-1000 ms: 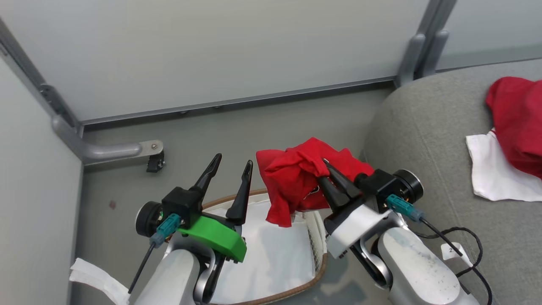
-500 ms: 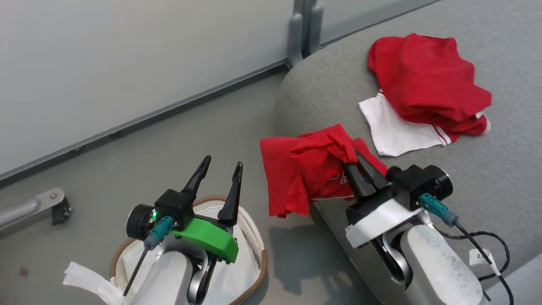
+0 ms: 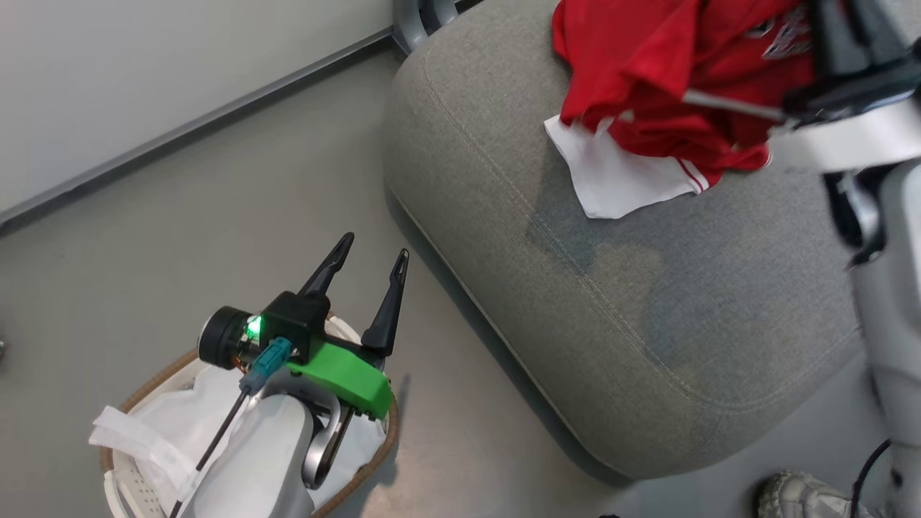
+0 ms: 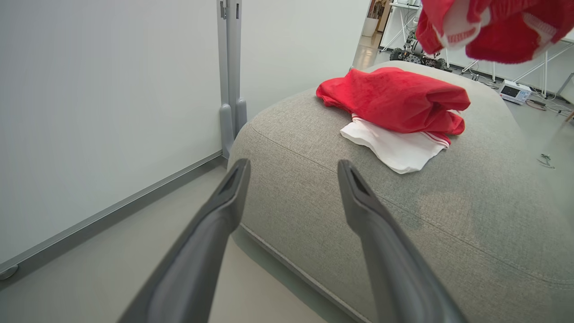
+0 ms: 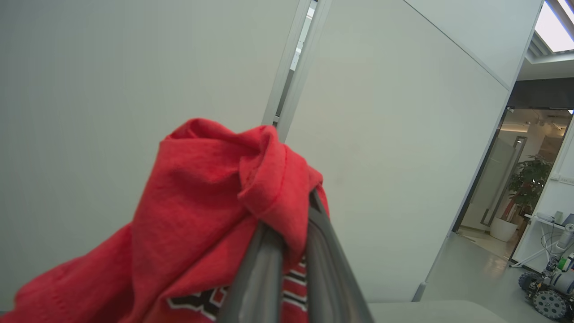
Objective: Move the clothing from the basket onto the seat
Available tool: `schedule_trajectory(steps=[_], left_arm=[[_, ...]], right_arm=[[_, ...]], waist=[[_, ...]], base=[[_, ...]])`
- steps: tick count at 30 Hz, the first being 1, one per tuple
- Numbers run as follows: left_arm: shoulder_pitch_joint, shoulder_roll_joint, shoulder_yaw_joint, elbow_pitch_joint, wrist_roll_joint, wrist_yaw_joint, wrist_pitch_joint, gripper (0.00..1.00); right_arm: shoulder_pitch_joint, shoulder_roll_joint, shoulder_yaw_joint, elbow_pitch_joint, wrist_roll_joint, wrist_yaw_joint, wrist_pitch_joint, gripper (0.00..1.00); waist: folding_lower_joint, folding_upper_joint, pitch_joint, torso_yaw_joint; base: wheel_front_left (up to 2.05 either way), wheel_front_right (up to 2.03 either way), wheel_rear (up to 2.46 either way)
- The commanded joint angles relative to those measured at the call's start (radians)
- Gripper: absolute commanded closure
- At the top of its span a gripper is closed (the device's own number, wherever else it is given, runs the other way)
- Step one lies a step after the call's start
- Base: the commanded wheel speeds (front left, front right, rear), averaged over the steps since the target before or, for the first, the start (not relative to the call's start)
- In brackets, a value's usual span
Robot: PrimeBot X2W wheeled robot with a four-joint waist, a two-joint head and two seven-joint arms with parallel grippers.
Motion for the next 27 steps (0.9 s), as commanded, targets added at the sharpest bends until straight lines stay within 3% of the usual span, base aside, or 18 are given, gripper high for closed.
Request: schedule_trajectory(steps=[1, 8, 18, 19, 20, 21, 23, 27], left_arm=[[-0.030, 0.019, -0.006, -0.003, 0.010, -0.002, 0.001, 0.00], [-0.102, 0.061, -0.044, -0.014, -0.006, -0.002, 0.000, 0.00], [-0.179, 0.076, -0.076, -0.011, -0.016, -0.002, 0.001, 0.00], [-0.182, 0.078, -0.074, -0.007, -0.018, -0.002, 0.001, 0.00], [-0.184, 0.078, -0.073, -0.004, -0.018, -0.002, 0.001, 0.00], [-0.185, 0.078, -0.070, -0.002, -0.019, -0.002, 0.001, 0.00], [-0.178, 0.079, -0.064, 0.004, -0.024, -0.002, 0.001, 0.00], [-0.147, 0.076, -0.050, 0.017, -0.027, -0.002, 0.001, 0.00]], right_arm=[[-0.048, -0.025, -0.029, 0.007, -0.017, -0.001, 0.000, 1.00], [-0.222, -0.110, -0.163, 0.134, -0.119, -0.001, 0.000, 1.00], [-0.185, -0.038, -0.295, 0.414, -0.172, -0.001, 0.000, 1.00], [-0.166, -0.023, -0.312, 0.431, -0.178, -0.001, 0.000, 0.90], [-0.151, -0.014, -0.325, 0.441, -0.183, -0.001, 0.000, 0.64], [-0.129, 0.000, -0.342, 0.450, -0.184, -0.001, 0.000, 0.51], [-0.082, 0.023, -0.365, 0.448, -0.185, -0.001, 0.000, 0.00], [0.012, 0.050, -0.378, 0.421, -0.180, -0.001, 0.000, 0.00]], waist=[[0.0000, -0.0001, 0.111, 0.027], [0.0000, -0.0001, 0.223, 0.083], [0.0000, -0.0001, 0.319, 0.134], [0.0000, -0.0001, 0.321, 0.135], [0.0000, -0.0001, 0.321, 0.136], [0.0000, -0.0001, 0.320, 0.135], [0.0000, -0.0001, 0.309, 0.132], [0.0000, -0.0001, 0.273, 0.121]], base=[[0.00, 0.00, 0.00], [0.00, 0.00, 0.00], [0.00, 0.00, 0.00], [0.00, 0.00, 0.00], [0.00, 0.00, 0.00], [0.00, 0.00, 0.00], [0.00, 0.00, 0.00], [0.00, 0.00, 0.00]])
